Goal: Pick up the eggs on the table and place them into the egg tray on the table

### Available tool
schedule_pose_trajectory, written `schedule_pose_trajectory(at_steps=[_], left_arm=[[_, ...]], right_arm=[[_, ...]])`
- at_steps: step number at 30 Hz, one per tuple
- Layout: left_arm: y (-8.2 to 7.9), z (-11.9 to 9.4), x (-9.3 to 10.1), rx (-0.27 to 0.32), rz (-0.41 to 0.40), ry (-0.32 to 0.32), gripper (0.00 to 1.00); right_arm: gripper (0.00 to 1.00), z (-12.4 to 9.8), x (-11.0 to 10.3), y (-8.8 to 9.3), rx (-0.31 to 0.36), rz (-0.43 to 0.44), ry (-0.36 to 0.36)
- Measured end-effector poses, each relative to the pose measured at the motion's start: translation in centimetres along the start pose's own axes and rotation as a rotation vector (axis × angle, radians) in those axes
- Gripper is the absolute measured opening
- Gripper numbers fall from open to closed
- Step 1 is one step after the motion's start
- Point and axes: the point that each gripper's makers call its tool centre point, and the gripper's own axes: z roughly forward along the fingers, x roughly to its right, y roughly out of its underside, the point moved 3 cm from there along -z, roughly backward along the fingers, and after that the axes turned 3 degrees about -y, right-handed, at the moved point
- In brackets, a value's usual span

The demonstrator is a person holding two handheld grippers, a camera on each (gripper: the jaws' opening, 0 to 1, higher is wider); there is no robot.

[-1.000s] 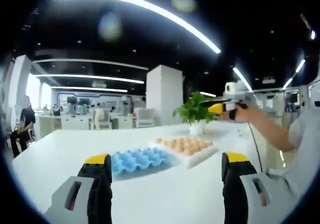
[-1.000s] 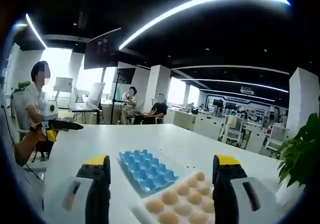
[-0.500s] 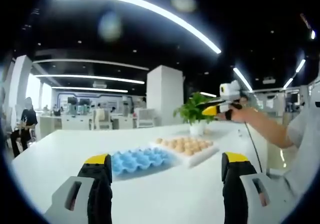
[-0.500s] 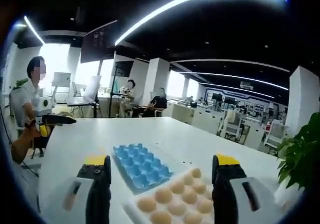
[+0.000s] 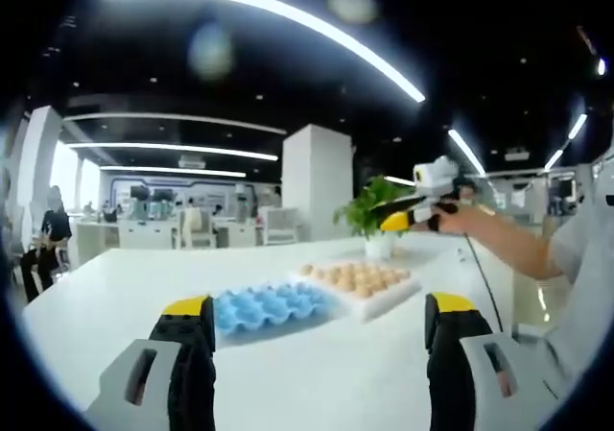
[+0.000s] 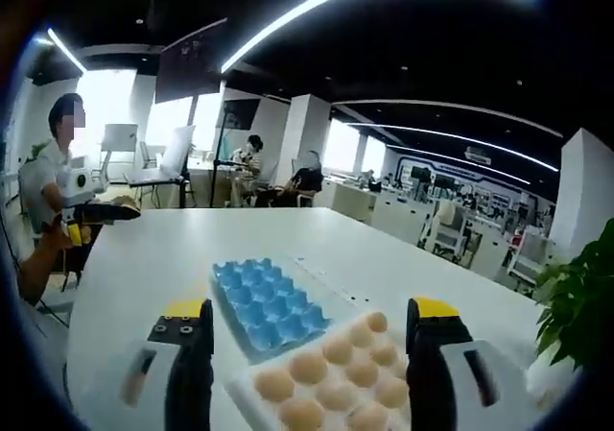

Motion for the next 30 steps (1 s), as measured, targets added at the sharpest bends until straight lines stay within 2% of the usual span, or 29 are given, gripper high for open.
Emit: schedule_pose_trajectory(at_steps=[20, 30], left_arm=[[0.5, 0.2, 0.3, -0.02, 0.002, 0.002, 0.92], [0.6, 0.4, 0.2, -0.026, 0.003, 0.006, 0.92]], right_arm=[[0.82, 2.6, -0.5, 2.2, -0.119, -0.023, -0.044], [0.78, 2.8, -0.7, 3.6, -0.17, -0.023, -0.057]])
